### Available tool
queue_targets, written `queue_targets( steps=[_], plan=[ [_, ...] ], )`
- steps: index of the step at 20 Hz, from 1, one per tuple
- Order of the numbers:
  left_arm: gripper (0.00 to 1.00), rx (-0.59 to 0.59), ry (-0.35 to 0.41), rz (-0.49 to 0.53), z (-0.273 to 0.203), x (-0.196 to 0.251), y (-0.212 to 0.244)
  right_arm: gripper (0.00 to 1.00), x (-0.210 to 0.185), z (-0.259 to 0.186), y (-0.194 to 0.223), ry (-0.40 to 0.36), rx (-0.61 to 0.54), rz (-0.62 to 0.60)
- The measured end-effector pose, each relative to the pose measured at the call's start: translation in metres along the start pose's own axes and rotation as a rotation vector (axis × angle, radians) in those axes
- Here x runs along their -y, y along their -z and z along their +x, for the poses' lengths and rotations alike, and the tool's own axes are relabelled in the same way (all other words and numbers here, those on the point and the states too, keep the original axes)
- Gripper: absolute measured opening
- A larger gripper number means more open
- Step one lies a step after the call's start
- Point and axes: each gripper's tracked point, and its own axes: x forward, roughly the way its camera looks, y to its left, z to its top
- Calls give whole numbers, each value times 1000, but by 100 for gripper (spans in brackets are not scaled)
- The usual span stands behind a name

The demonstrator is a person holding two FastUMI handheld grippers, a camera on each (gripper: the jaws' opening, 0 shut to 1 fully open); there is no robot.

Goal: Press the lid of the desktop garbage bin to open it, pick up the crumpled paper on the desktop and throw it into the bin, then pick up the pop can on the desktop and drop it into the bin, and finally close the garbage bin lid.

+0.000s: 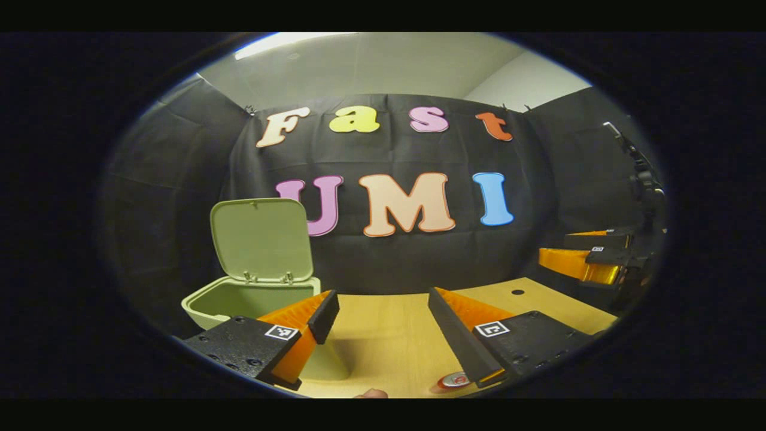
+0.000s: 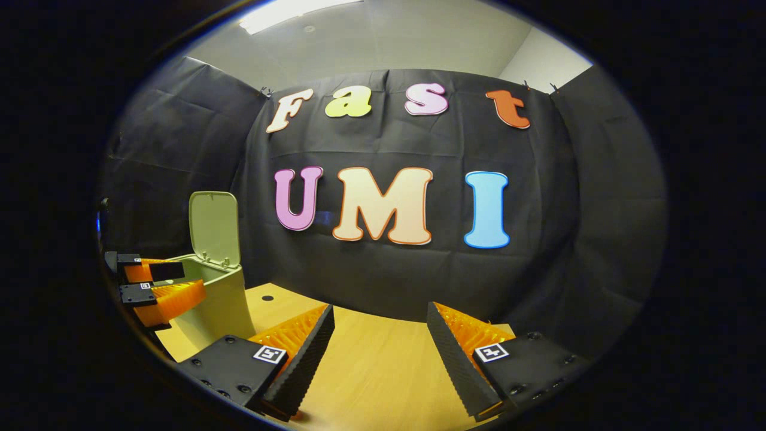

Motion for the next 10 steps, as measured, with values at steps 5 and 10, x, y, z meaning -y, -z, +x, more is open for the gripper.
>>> queue_targets(
  steps=[5, 10],
  plan=[
    [92, -79, 38, -14, 0, 32, 42, 98, 35, -17, 23, 50, -54, -7],
    [87, -151, 65, -38, -5, 62, 79, 98, 58, -32, 39, 67, -90, -27]
  ],
)
